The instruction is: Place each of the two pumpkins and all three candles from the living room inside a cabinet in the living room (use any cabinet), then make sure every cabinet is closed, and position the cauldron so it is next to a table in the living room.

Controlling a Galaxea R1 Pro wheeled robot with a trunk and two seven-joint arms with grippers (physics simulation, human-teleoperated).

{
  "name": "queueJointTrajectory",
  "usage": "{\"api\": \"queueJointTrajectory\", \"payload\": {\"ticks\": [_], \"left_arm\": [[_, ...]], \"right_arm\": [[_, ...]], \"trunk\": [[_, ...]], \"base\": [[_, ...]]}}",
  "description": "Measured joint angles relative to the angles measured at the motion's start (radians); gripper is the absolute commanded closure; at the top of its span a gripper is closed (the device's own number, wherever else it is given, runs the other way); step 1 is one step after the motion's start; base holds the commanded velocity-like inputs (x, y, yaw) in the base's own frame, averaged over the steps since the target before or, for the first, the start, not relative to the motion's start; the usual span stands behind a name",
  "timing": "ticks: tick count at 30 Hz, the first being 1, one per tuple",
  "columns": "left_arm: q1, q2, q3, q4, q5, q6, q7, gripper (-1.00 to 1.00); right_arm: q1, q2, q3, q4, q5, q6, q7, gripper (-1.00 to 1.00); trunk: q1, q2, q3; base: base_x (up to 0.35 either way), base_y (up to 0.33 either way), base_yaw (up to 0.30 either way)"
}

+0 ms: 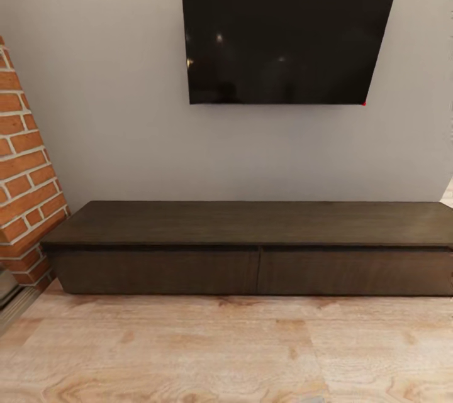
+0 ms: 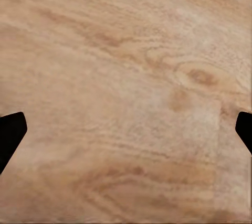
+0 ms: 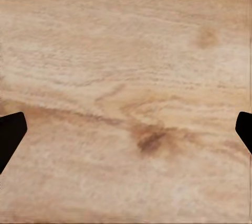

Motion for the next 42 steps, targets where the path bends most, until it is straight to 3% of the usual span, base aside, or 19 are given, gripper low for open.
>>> {"api": "queueJointTrajectory", "payload": {"ticks": [42], "left_arm": [[0.0,-0.011,0.0,0.0,0.0,0.0,0.004,-1.0]], "right_arm": [[0.0,-0.009,-0.004,0.001,-0.008,-0.005,0.0,-1.0]], "trunk": [[0.0,0.0,-0.001]], "base": [[-0.313,-0.029,0.001]]}}
